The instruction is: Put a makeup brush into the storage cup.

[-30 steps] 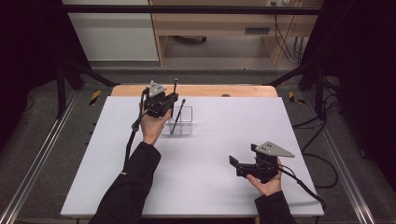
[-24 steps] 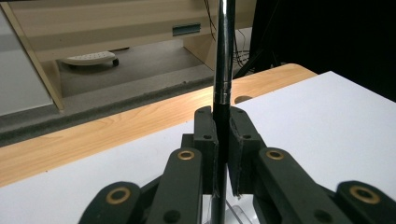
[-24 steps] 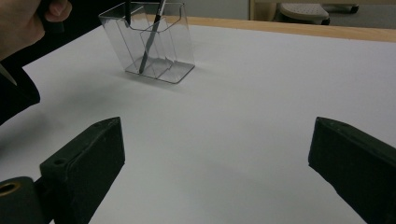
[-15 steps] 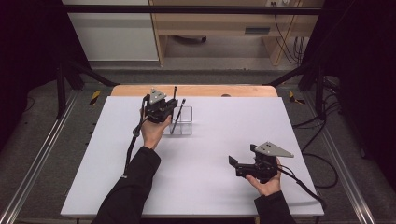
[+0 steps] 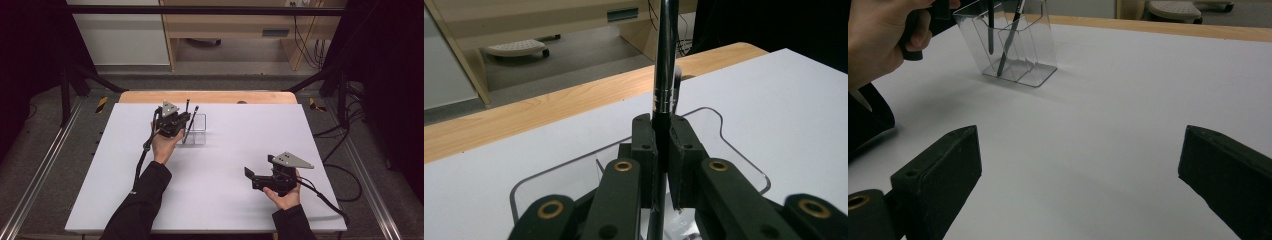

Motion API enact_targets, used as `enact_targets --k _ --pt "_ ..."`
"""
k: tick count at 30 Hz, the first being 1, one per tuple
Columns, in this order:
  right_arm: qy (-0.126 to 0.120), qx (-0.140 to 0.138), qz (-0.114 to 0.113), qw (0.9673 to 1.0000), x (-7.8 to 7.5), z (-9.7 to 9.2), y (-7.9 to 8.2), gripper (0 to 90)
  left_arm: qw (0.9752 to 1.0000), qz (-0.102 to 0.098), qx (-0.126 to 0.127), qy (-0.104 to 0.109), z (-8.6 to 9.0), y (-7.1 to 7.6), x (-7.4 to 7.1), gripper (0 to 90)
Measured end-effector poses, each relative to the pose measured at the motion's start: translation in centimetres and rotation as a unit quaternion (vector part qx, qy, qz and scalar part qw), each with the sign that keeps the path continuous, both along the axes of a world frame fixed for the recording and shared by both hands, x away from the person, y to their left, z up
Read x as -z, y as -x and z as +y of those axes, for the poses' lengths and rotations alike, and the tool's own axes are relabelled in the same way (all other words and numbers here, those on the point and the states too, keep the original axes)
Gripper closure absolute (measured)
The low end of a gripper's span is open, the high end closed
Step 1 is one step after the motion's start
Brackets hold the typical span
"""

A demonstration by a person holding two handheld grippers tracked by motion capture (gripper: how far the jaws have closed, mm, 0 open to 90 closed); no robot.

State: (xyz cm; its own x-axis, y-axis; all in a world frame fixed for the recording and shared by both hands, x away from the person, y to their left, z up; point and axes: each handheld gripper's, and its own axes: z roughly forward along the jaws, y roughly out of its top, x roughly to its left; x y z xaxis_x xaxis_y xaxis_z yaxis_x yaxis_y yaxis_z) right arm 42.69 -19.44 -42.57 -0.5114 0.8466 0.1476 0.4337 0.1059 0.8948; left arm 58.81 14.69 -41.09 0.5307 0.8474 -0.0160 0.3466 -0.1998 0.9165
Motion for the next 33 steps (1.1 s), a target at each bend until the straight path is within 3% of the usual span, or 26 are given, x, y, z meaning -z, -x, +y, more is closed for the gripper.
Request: enact_targets --k 16,33 --pt "0.001 0.000 0.001 1.0000 0.1 0.1 0.0 4.1 0.9997 0.016 0.012 -0.015 0.2 0.5 0.9 82.2" --pt "-0.002 0.003 -0.001 1.0000 -0.1 0.0 0.0 4.0 0.9998 0.010 0.020 0.003 1.5 2.8 -0.3 64.8"
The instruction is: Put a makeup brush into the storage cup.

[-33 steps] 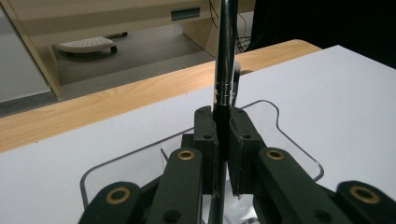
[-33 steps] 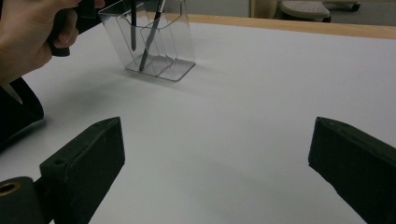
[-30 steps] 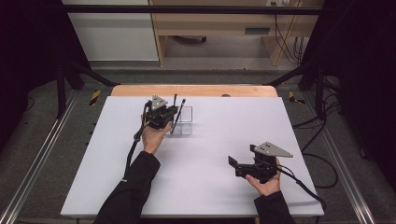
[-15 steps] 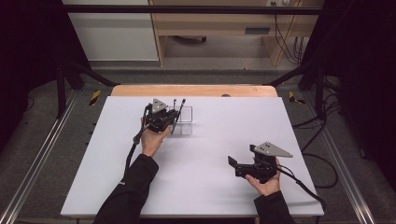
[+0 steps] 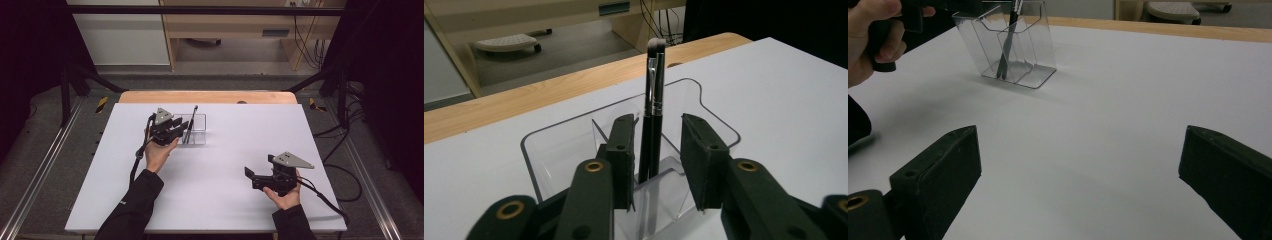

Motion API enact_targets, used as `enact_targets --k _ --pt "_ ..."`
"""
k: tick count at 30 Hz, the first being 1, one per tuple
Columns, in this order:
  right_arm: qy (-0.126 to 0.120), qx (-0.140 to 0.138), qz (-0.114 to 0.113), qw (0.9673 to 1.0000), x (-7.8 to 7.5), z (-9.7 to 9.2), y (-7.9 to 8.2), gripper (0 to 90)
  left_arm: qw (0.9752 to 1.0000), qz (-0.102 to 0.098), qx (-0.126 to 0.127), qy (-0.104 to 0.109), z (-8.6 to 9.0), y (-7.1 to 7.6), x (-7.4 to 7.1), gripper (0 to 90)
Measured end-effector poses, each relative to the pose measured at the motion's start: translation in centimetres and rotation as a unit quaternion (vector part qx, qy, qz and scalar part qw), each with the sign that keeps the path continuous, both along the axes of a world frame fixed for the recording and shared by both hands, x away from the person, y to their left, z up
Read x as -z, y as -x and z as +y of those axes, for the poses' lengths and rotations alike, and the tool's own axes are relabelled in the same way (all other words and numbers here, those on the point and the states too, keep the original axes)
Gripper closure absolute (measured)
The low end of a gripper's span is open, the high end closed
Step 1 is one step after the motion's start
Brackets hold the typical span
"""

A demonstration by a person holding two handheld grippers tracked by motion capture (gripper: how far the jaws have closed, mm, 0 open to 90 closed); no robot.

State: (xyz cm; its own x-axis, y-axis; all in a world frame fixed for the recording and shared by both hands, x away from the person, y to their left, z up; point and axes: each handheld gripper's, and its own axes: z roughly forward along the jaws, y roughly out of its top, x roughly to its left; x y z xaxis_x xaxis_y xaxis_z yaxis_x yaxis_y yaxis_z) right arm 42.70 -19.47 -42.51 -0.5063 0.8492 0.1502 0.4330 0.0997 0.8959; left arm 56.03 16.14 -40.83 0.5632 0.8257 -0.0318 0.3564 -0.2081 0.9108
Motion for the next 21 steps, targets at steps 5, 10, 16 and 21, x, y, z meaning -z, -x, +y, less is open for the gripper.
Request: enact_targets --k 5,10,16,21 --pt "-0.001 0.002 -0.003 1.0000 -0.1 -0.1 0.0 4.0 0.9999 0.001 0.011 -0.001 0.0 1.0 -0.4 57.6" --pt "-0.003 0.004 -0.005 1.0000 -0.3 -0.2 0.1 3.9 0.9997 -0.008 0.023 0.001 0.2 2.3 -0.8 50.3" --pt "-0.001 0.005 -0.005 1.0000 -0.3 -0.2 0.0 3.8 0.9994 -0.017 0.030 0.008 0.6 3.9 -1.3 42.4" --pt "-0.002 0.006 -0.007 1.0000 -0.3 -0.3 0.1 3.8 0.9992 -0.018 0.037 0.002 0.9 5.0 -1.4 35.8"
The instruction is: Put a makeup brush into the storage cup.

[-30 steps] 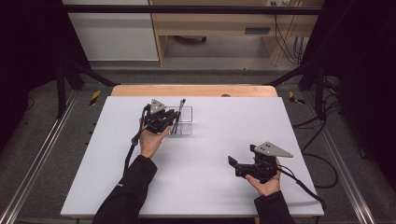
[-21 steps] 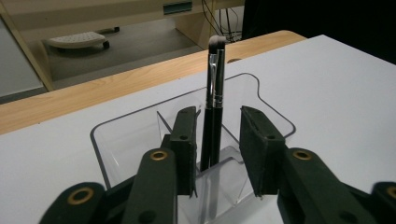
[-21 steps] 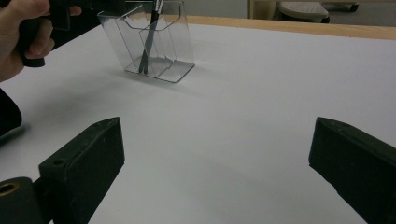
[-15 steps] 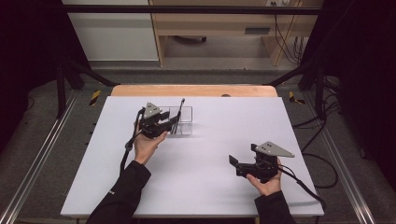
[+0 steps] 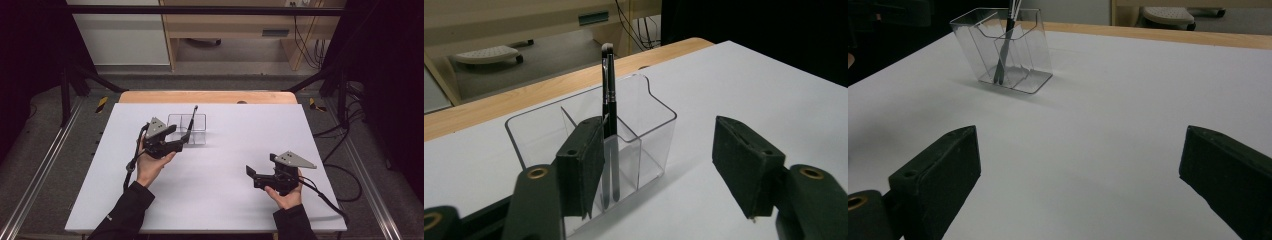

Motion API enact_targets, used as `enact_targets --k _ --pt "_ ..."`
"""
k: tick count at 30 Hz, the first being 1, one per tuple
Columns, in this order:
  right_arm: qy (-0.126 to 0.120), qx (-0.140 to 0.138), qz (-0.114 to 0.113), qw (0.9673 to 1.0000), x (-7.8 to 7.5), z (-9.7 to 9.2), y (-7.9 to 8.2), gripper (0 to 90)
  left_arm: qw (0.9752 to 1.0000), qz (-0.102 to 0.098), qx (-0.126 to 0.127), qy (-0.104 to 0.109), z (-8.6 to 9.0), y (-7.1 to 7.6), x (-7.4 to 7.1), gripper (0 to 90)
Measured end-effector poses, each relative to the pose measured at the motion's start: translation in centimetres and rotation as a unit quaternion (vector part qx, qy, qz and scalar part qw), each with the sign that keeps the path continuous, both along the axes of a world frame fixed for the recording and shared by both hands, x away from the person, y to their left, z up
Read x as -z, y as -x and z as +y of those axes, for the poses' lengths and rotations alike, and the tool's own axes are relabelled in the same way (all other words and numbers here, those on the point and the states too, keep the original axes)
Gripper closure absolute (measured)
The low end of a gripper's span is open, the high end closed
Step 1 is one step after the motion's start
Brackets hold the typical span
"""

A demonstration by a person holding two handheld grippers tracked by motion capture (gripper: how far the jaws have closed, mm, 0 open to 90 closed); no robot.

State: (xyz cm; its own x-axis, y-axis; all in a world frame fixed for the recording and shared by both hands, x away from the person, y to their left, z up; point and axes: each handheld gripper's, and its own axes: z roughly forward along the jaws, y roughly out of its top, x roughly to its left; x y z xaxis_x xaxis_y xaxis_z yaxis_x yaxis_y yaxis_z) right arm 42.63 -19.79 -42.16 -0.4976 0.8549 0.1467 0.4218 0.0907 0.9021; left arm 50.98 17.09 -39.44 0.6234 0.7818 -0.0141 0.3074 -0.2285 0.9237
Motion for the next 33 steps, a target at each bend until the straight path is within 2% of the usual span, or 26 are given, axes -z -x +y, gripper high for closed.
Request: enact_targets --k 9,14,19,33 --pt "-0.001 0.002 -0.002 1.0000 -0.2 -0.2 0.1 3.8 0.9999 -0.001 0.010 -0.008 0.7 2.1 -0.2 22.3" --pt "0.000 0.003 -0.004 1.0000 -0.3 -0.3 0.1 3.7 0.9998 0.002 0.020 -0.003 1.3 3.2 -0.2 18.9" --pt "0.001 0.003 -0.004 1.0000 -0.3 -0.3 0.1 3.8 0.9997 0.004 0.023 -0.006 1.9 4.3 -0.1 15.5" --pt "0.002 0.003 -0.002 1.0000 -0.3 -0.5 0.2 3.7 0.9998 0.016 -0.006 -0.007 4.5 6.6 1.5 10.0"
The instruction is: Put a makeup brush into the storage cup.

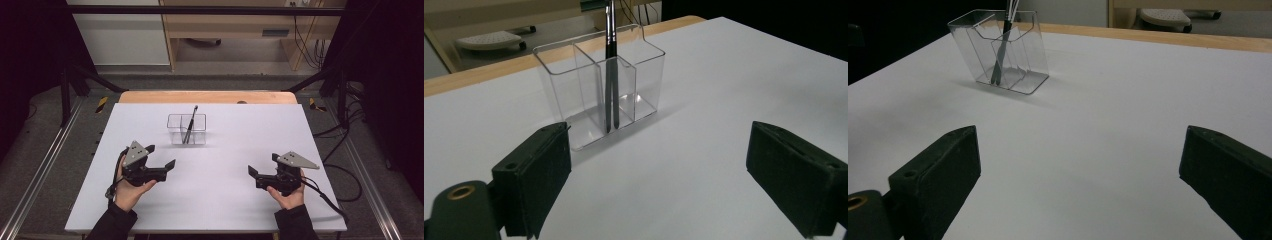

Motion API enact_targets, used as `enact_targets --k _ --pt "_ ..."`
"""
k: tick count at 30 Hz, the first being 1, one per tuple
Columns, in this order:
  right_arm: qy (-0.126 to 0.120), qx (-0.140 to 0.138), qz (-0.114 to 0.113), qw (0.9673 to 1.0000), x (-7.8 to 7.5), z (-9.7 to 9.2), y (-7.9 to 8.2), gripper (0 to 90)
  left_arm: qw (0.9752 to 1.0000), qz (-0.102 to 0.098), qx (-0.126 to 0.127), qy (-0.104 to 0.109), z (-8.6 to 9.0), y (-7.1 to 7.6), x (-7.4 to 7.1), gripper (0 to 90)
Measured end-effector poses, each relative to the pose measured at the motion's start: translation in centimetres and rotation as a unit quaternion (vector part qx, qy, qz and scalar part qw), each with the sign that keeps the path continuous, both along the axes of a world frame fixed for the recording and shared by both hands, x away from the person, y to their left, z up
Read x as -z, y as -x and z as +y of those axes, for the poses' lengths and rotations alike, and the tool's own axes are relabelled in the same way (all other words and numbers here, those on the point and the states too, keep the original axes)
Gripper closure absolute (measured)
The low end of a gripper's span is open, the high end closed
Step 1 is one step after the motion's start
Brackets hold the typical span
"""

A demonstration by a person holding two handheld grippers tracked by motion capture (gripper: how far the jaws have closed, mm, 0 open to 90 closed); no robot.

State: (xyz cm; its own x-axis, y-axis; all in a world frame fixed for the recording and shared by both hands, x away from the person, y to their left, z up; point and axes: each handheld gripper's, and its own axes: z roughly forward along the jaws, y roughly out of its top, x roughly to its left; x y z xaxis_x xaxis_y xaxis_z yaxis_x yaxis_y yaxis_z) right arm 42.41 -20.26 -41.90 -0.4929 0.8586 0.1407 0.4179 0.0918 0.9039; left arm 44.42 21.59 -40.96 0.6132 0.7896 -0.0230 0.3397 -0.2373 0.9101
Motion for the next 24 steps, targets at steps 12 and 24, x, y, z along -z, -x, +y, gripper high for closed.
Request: enact_targets --k 12,24 --pt "0.001 0.004 0.006 1.0000 0.4 -0.4 0.0 3.6 0.9996 0.012 -0.019 0.015 2.3 1.5 1.7 9.3" --pt "0.004 0.005 0.011 0.9999 0.7 -0.5 0.1 3.4 0.9990 0.023 -0.034 0.016 3.7 1.9 2.5 8.3"
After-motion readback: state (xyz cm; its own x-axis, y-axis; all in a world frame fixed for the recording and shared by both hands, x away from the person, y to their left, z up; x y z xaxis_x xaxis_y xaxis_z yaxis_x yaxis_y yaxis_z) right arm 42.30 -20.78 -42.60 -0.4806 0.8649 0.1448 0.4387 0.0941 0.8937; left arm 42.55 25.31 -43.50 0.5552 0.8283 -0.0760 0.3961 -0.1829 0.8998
